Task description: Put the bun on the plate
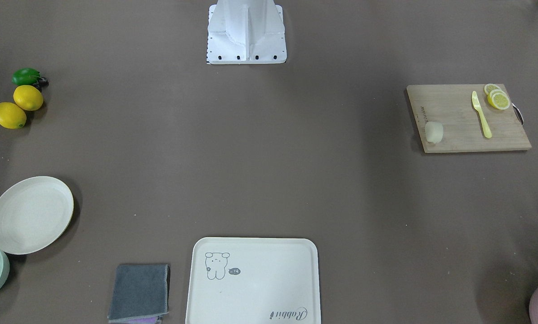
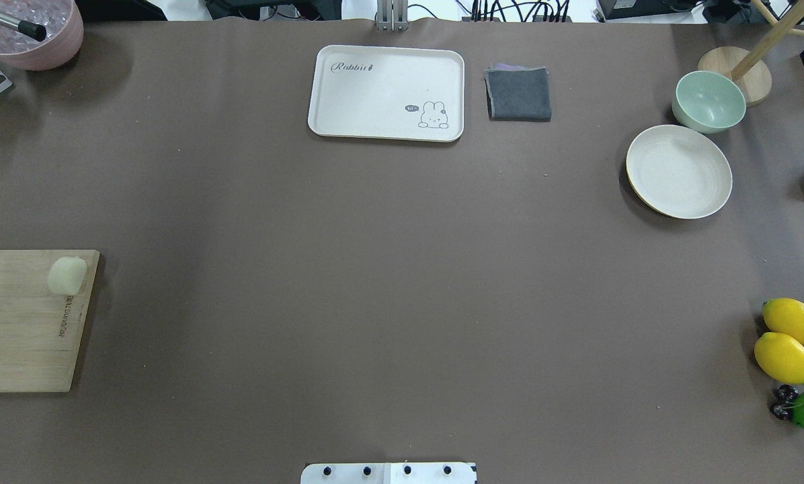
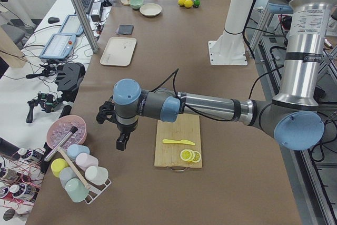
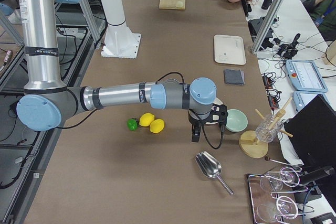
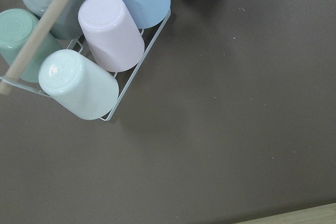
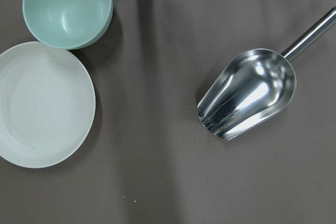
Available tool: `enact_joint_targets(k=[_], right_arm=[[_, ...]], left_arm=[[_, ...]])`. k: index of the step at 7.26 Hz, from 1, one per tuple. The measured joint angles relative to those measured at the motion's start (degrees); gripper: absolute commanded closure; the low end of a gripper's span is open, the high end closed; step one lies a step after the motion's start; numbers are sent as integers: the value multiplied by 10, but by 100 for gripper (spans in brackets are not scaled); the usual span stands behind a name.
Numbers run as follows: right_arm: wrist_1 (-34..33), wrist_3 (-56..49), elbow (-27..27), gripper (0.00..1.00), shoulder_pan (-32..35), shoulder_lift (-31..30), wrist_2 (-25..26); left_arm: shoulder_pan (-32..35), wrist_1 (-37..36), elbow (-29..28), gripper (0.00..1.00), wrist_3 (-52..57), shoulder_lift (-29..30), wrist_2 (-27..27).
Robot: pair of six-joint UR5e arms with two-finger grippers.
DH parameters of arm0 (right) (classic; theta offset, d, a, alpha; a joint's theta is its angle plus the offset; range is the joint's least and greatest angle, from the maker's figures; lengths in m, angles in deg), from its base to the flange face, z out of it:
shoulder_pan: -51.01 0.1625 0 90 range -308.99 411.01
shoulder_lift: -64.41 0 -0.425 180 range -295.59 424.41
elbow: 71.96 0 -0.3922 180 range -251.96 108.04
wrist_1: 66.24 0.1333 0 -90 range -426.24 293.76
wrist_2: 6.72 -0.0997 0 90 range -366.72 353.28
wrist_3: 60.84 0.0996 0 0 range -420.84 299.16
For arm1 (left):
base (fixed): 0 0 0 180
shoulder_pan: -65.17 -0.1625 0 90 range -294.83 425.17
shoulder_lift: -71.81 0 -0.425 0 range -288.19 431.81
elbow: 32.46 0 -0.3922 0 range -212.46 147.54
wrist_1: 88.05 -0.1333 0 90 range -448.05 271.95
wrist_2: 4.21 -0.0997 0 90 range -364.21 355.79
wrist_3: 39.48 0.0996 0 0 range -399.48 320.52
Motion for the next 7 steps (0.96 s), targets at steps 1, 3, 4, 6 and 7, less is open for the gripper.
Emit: enact_joint_targets(k=[1, 3, 4, 6, 7], right_arm=[[1, 0, 0, 0, -3, 1, -1], [14, 7, 1, 0, -30, 13, -1], [44, 31, 5, 0, -49, 18, 0], [165, 135, 40, 0, -99, 22, 20], [250, 204, 79, 0, -132, 29, 40]], left_arm=[[-1, 2, 4, 2, -1, -1, 0], [-4, 9, 20, 2, -32, -5, -1], [-8, 35, 23, 2, -45, -6, -2], [-19, 119, 14, 2, -67, -25, -3], [-26, 154, 9, 2, -92, -32, -2]])
